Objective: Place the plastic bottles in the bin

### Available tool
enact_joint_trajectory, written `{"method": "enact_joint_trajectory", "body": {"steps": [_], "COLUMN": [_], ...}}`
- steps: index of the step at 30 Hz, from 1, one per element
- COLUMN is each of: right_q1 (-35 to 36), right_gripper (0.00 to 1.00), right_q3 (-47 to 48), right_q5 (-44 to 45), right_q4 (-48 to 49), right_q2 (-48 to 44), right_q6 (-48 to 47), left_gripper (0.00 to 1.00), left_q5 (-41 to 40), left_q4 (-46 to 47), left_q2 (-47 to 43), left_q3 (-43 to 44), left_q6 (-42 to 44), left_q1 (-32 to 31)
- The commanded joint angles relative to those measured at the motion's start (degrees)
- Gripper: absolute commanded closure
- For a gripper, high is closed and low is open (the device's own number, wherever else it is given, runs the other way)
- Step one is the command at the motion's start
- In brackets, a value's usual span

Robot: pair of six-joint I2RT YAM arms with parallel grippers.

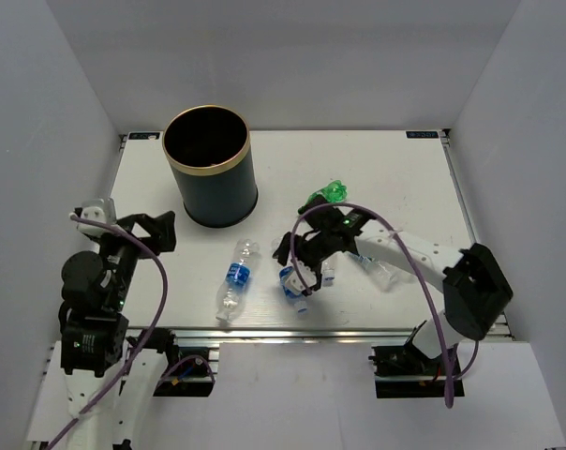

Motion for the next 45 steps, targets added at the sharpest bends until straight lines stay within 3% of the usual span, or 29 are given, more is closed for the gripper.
{"method": "enact_joint_trajectory", "body": {"steps": [1, 4, 5, 11, 17, 31, 35, 38, 39, 43, 45], "right_q1": [3.11, 5.92, 6.45, 11.02, 13.83, 17.09, 17.71, 17.71, 17.71, 17.18, 17.27], "right_gripper": [0.25, 0.22, 0.10, 0.10, 0.11, 0.16, 0.24, 0.44, 0.61, 0.81, 0.85], "right_q3": [6.88, 12.51, 13.67, 23.07, 30.54, 35.91, 40.04, 41.10, 41.02, 41.80, 42.33], "right_q5": [1.82, 3.40, 4.37, 10.86, 15.18, 19.32, 19.58, 19.67, 19.58, 18.70, 20.19], "right_q4": [3.16, 3.33, 3.08, 4.66, -0.16, -6.06, -8.79, -9.50, -9.49, -8.53, -4.85], "right_q2": [4.81, 9.82, 10.79, 20.62, 27.85, 37.86, 40.85, 41.91, 41.48, 39.20, 37.26], "right_q6": [-1.04, 2.21, 2.93, 10.40, 8.75, 5.05, 5.22, 7.31, 8.03, 15.47, 23.03], "left_gripper": [0.00, 0.00, 0.00, 0.00, 0.00, 0.00, 0.00, 0.00, 0.00, 0.00, 0.00], "left_q5": [-4.09, -4.87, -5.67, -7.69, -8.92, -8.31, -8.84, -8.84, -8.84, -8.84, -8.84], "left_q4": [-4.81, -4.30, -3.77, -3.85, -4.99, -4.99, -4.99, -4.99, -4.99, -4.99, -4.99], "left_q2": [-1.83, -4.55, -5.43, -11.58, -12.91, -15.02, -15.02, -15.02, -15.02, -15.54, -15.55], "left_q3": [-4.88, -9.36, -10.43, -11.06, -11.06, -11.06, -11.06, -11.06, -11.06, -11.06, -11.06], "left_q6": [2.63, 3.25, 3.25, 3.25, 2.72, 2.20, 2.19, 2.19, 2.19, 2.19, 2.19], "left_q1": [0.36, 0.36, 0.36, 0.36, 0.36, 0.89, 0.89, 0.89, 0.89, 0.89, 0.89]}}
